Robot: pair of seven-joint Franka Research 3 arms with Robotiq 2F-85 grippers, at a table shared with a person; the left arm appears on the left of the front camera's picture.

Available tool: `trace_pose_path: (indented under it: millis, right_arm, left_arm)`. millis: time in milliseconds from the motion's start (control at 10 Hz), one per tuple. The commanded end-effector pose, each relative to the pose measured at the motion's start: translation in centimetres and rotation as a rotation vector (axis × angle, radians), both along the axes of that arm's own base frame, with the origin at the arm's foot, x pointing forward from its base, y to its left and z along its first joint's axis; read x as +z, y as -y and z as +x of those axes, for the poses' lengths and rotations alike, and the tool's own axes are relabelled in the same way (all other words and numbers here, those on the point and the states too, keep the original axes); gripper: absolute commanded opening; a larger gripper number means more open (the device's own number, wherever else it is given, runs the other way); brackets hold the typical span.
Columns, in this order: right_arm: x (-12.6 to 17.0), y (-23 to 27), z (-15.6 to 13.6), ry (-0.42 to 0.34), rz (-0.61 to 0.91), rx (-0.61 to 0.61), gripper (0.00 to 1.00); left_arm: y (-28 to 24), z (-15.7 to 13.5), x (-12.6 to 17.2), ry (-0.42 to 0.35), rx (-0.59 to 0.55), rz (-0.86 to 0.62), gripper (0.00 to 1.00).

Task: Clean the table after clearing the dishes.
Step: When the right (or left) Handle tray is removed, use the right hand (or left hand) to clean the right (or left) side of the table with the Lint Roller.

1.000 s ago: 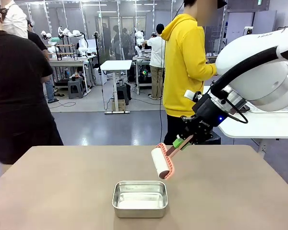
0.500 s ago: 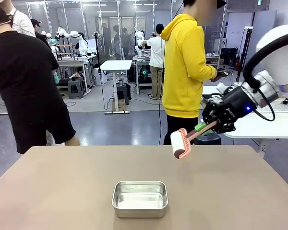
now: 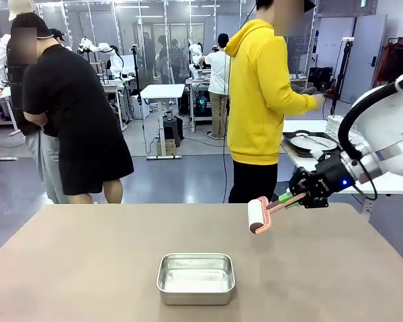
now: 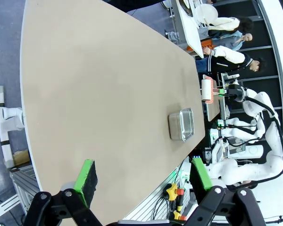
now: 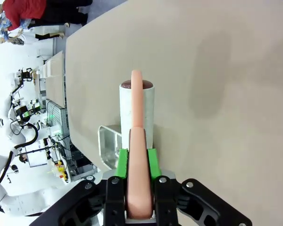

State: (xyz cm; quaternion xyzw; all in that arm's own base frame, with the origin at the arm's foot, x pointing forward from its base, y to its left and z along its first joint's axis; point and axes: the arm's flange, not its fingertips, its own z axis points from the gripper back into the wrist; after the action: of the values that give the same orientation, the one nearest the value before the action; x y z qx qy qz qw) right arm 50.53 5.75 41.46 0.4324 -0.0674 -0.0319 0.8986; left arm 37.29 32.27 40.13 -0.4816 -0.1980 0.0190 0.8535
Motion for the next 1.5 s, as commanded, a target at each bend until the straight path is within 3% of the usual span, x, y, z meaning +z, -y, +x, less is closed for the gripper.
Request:
trace_pose_path:
  millis: [0,500,600,1000,1400]
  right_arm:
    - [-1.6,-0.5,2.0,0.045,-0.023,0.041,0.2]
    - [-4.0,-2.1,4.7,-0.05,-0.004,0.022,0.2]
    - [-4.4,-0.6,3.9,-0.021,-0.015,0.031,0.2]
    - [-4.4,-0.6,3.9,-0.021,-0.015,0.031,0.2]
    - [-6.9,-1.0,5.3,-0.068,0.029,0.048,0.2]
  left_arm:
    - [-0.2,-0.5,0.3,-0.002,-0.004,-0.001,1.0]
    - [-0.2,-0.5,0.3,-0.002,-0.004,-0.001,1.0]
    - [-0.2,-0.5,0.3,-0.002,-0.004,-0.001,1.0]
    - [-0.2,-0.5,0.3,-0.002,-0.004,-0.001,1.0]
    - [-0.2,-0.5,0.3,-0.002,-0.004,-0.001,1.0]
